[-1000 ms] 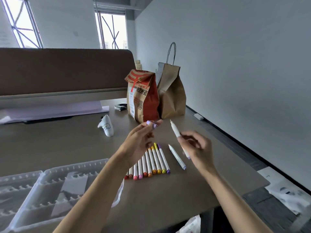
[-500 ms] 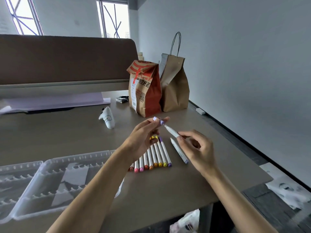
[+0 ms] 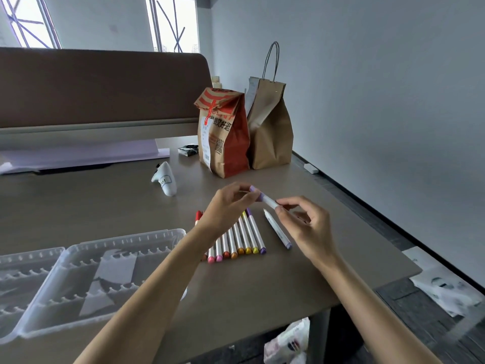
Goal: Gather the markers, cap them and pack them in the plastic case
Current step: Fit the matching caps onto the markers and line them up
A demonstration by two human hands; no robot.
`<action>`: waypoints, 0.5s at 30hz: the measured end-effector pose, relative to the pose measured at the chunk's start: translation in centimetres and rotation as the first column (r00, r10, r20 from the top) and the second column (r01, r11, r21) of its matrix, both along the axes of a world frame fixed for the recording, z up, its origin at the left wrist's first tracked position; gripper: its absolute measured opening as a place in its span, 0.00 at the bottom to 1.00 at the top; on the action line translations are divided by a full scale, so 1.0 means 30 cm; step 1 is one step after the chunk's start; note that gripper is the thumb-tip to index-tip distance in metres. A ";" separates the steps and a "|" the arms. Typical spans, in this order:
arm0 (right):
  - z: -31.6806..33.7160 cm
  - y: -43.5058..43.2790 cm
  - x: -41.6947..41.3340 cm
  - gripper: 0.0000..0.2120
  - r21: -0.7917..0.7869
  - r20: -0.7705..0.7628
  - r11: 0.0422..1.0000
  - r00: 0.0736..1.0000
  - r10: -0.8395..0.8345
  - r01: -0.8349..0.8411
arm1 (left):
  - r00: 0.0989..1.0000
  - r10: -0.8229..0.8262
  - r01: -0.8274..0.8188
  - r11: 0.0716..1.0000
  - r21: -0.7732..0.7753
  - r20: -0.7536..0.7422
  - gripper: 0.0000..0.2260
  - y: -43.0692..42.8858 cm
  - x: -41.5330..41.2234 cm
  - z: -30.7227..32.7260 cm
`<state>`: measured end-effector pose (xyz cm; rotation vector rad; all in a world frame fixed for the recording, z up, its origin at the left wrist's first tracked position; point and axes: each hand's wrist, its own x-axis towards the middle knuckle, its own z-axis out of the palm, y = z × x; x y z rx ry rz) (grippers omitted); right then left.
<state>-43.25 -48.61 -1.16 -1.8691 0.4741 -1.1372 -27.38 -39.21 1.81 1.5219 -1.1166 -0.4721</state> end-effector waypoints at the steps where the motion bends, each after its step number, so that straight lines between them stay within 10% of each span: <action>1: 0.000 -0.001 0.000 0.04 0.008 -0.008 1.000 1.000 0.003 -0.003 | 0.982 0.059 -0.061 0.998 0.005 0.178 0.06 -0.005 0.005 -0.009; 4: -0.004 -0.001 0.001 0.04 -0.003 -0.032 1.000 0.999 0.008 -0.009 | 0.838 0.165 -0.184 0.983 -0.016 0.521 0.09 -0.014 0.013 -0.038; 9: -0.016 -0.007 0.012 0.07 -0.036 -0.056 0.999 0.998 -0.011 0.009 | 0.789 0.180 -0.191 0.981 -0.043 0.587 0.09 -0.040 0.009 -0.090; 15: -0.025 -0.009 0.017 0.06 -0.121 -0.114 0.991 0.993 0.041 -0.055 | 0.975 0.128 -0.119 0.991 -0.055 0.181 0.04 -0.041 -0.009 -0.029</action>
